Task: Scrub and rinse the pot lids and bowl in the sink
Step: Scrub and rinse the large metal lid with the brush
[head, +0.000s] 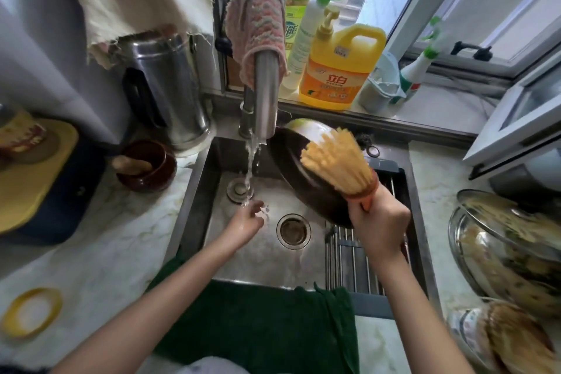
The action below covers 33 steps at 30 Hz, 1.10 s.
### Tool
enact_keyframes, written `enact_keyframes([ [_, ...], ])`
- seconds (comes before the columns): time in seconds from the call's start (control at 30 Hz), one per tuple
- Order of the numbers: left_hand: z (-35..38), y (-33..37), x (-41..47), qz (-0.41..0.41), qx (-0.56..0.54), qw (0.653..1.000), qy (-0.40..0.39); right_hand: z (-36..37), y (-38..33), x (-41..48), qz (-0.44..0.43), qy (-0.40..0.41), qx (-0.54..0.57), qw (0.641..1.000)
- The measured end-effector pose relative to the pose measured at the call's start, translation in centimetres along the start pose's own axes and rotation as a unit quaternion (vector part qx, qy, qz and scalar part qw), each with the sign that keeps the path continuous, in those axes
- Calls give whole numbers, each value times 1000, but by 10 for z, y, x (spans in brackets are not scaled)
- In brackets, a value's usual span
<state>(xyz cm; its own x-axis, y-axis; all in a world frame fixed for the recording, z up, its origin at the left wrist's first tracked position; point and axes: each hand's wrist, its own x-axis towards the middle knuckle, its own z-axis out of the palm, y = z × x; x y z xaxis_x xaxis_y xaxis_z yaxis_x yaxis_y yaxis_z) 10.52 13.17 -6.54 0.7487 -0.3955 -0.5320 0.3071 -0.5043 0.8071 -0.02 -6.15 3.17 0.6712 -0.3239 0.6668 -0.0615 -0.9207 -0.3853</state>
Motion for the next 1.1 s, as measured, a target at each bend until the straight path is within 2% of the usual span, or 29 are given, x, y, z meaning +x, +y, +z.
enact_keyframes([
  [0.1, 7, -4, -13, 146, 166, 974, 43, 5, -2, -3, 197, -54, 37, 978],
  [0.2, 19, -6, -11, 231, 358, 904, 17, 14, -6, -6, 361, -84, 111, 922],
  [0.27, 23, -6, 1, 214, 501, 839, -20, 17, -8, -5, 441, -121, 180, 871],
  [0.33, 8, -3, 14, 177, 604, 777, -16, 16, -6, -1, 483, -183, 208, 830],
  [0.37, -2, -4, 22, 182, 657, 731, 12, 15, -6, 2, 492, -218, 211, 816],
  [0.43, -19, -1, 38, 226, 754, 612, 77, 11, -8, 9, 498, -273, 216, 794],
  [0.5, -28, 6, 36, 199, 796, 555, 138, 11, -15, 12, 506, -276, 234, 783],
  [0.53, -25, 8, 32, 169, 776, 593, 132, 12, -16, 11, 511, -260, 243, 783],
  [0.6, -12, -4, 26, 142, 678, 720, 47, 17, -18, 8, 521, -220, 232, 791],
  [0.63, -4, -8, 18, 102, 635, 765, -40, 18, -17, 7, 525, -207, 220, 796],
  [0.67, -1, -6, 9, 35, 599, 787, -145, 19, -17, 5, 528, -200, 211, 797],
  [0.7, -2, -2, 3, -10, 570, 793, -216, 19, -16, 4, 537, -199, 212, 792],
  [0.73, -6, 1, 1, -29, 573, 784, -237, 19, -16, 3, 549, -201, 222, 781],
  [0.77, -13, 4, 3, -19, 609, 763, -214, 18, -15, 3, 561, -209, 235, 766],
  [0.8, -18, 4, 8, 14, 659, 734, -162, 18, -15, 2, 569, -224, 246, 752],
  [0.87, -26, 4, 26, 151, 733, 664, 6, 15, -17, 6, 568, -266, 252, 737],
  [0.9, -29, 6, 31, 195, 754, 624, 57, 15, -18, 8, 561, -278, 250, 739],
  [0.93, -29, 7, 32, 224, 757, 607, 92, 16, -20, 11, 554, -277, 247, 745],
  [0.97, -27, 6, 32, 229, 725, 644, 88, 18, -22, 13, 549, -265, 244, 754],
  [1.03, -14, -3, 29, 175, 630, 757, 12, 21, -25, 16, 541, -225, 239, 775],
  [1.07, -5, -4, 22, 109, 605, 786, -62, 23, -24, 17, 534, -207, 231, 787],
  [1.1, 2, -4, 13, 36, 579, 801, -149, 24, -23, 18, 527, -197, 217, 797],
])
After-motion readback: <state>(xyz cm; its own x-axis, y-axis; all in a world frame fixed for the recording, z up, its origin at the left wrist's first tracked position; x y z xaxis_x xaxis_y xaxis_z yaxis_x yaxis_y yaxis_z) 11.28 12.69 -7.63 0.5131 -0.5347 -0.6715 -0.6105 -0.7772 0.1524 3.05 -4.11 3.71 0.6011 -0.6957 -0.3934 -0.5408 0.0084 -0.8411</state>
